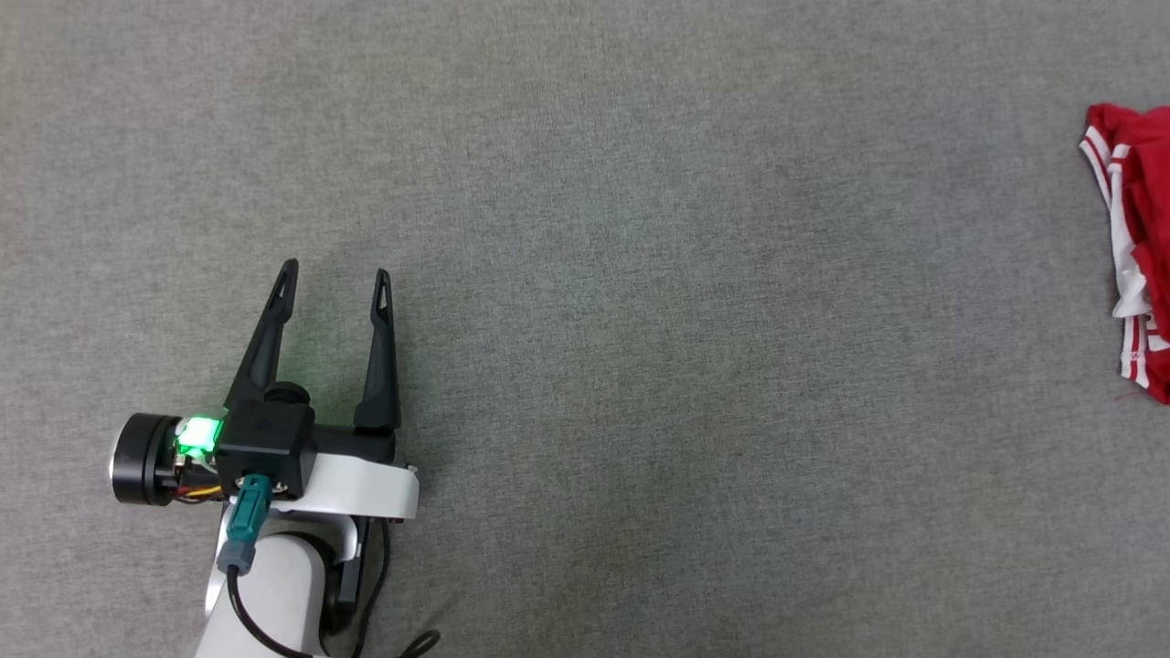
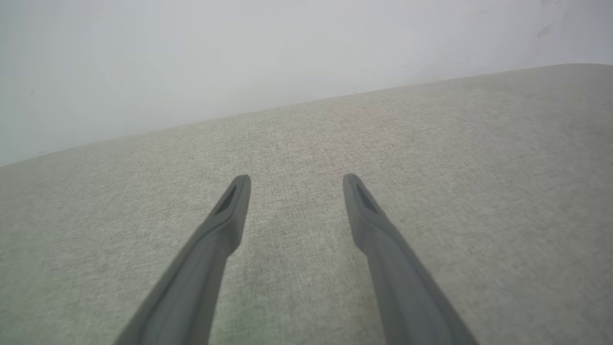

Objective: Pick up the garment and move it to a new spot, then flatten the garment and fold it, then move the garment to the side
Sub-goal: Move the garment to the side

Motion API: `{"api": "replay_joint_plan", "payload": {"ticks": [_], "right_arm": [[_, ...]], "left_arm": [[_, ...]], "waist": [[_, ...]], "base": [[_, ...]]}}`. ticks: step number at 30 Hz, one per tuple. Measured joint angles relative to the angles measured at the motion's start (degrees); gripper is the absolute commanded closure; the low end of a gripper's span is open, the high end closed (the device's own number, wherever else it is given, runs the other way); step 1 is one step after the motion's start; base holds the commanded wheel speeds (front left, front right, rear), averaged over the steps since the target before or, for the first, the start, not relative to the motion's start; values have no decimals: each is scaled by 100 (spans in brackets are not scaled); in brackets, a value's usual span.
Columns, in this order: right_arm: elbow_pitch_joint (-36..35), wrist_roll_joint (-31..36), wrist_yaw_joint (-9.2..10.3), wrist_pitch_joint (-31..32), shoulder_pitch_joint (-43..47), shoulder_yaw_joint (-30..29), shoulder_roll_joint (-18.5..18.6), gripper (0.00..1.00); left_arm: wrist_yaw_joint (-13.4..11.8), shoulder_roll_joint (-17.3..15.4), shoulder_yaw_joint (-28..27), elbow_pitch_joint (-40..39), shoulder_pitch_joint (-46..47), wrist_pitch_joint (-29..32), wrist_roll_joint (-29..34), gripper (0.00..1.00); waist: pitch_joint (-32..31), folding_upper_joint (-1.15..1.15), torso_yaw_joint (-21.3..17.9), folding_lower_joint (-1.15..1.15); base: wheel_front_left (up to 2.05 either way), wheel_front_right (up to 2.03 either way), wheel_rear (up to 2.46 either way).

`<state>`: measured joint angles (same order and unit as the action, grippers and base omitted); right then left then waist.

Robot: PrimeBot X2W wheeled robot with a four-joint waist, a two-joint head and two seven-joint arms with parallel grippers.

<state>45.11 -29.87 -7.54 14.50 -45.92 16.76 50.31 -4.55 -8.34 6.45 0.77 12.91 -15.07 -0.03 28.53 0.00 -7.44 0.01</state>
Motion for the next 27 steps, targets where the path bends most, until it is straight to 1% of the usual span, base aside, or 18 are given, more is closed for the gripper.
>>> {"api": "replay_joint_plan", "payload": {"ticks": [1, 2, 8, 14, 17, 22, 27], "right_arm": [[56, 44, 0, -32, -18, -20, -34, 5], [120, 87, 1, -46, -25, -48, -71, 0], [179, 376, 1, -477, -52, -174, -267, 0], [-168, 733, 1, -1295, 24, -457, -576, 0], [-385, 934, 1, -1716, 103, -745, -802, 0], [-895, 1352, 1, -2483, 365, -1321, -1433, 0], [-1669, 1798, 2, -2850, 809, -1664, -2243, 0]], "left_arm": [[-2, -1, -3, 8, -7, 0, -12, 0], [-4, 0, 0, 22, -17, 0, -14, 0], [-48, 14, -1, 87, -130, 0, -74, 0], [-91, 67, -16, 171, -388, 0, -137, 0], [-101, 96, -53, 192, -540, 0, -190, 0], [-109, 119, -140, 216, -761, 0, -272, 0], [-97, 118, -198, 236, -981, 0, -326, 0]], "waist": [[-28, 0, -2, 0], [-62, 0, -2, 0], [-358, 0, -4, 0], [-778, 0, -18, 0], [-1001, 0, -11, -1], [-1336, 0, 39, -2], [-1638, 0, 97, -2]], "base": [[0, 0, 0], [0, 0, 0], [0, 0, 0], [0, 0, 0], [0, 0, 0], [0, 0, 0], [0, 0, 0]]}}
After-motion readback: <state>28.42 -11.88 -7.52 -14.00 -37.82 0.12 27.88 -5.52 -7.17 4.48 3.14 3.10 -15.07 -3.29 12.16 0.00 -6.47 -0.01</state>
